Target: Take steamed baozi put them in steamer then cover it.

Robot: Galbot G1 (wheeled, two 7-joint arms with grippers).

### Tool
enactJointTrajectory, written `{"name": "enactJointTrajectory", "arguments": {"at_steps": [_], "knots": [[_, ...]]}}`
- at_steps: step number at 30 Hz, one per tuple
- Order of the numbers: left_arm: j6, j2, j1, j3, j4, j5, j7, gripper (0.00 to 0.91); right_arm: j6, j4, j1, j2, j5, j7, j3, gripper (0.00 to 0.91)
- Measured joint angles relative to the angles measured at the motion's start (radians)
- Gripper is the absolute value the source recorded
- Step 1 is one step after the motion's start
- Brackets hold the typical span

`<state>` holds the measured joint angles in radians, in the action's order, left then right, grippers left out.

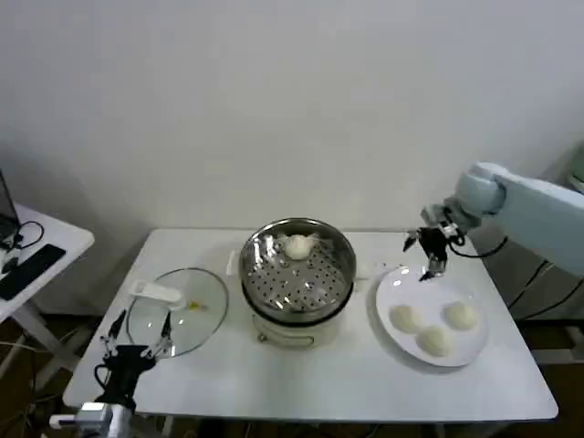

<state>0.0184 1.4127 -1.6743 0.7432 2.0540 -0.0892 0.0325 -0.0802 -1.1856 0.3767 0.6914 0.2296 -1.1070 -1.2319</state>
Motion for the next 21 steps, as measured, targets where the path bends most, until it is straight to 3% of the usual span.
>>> {"name": "enactJointTrajectory", "arguments": {"at_steps": [10,21], "knots": [[-0.003,0.002,-0.003,0.000,-0.005,0.003,-0.003,0.907,-0.036,0.039,-0.165,0.006,-0.012,0.029,0.069,0.907],[0.003,0.002,-0.011,0.000,-0.014,0.003,-0.004,0.907,-0.045,0.097,-0.232,0.048,-0.022,0.042,0.101,0.907]]}}
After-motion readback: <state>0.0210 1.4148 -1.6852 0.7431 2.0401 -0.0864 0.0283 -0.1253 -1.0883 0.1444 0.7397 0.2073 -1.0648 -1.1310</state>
